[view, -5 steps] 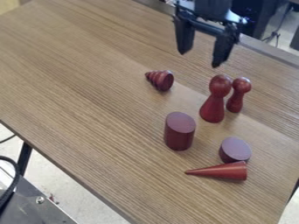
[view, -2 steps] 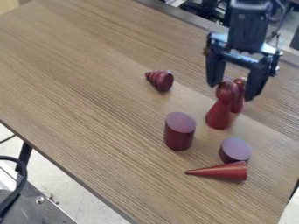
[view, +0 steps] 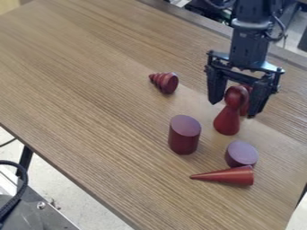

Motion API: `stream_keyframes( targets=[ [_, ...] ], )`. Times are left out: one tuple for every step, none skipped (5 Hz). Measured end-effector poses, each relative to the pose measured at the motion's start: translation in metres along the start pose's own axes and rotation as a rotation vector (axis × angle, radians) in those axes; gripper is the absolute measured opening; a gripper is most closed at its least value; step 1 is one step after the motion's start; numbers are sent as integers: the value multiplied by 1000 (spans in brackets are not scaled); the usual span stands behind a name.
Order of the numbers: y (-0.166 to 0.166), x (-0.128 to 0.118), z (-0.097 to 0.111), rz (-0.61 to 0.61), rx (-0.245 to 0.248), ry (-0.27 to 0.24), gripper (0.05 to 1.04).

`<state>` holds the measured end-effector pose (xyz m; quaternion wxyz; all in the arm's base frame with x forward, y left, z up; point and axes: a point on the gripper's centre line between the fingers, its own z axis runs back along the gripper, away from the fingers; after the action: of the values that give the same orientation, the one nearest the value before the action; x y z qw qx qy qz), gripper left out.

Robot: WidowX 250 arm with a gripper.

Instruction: Move pawn piece from lower right to the middle of the table.

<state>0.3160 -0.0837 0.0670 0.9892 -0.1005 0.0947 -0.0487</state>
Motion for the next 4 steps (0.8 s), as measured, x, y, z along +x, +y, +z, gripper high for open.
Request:
stream_keyframes(
  targets=[
    [0,2,0,-9,-2,-16,696],
    [1,1,-5,16,-3,-49,562],
    [3,-1,-5,67,4,-78,561],
    [5,-4,-5,93,3,-93,561]
  ],
)
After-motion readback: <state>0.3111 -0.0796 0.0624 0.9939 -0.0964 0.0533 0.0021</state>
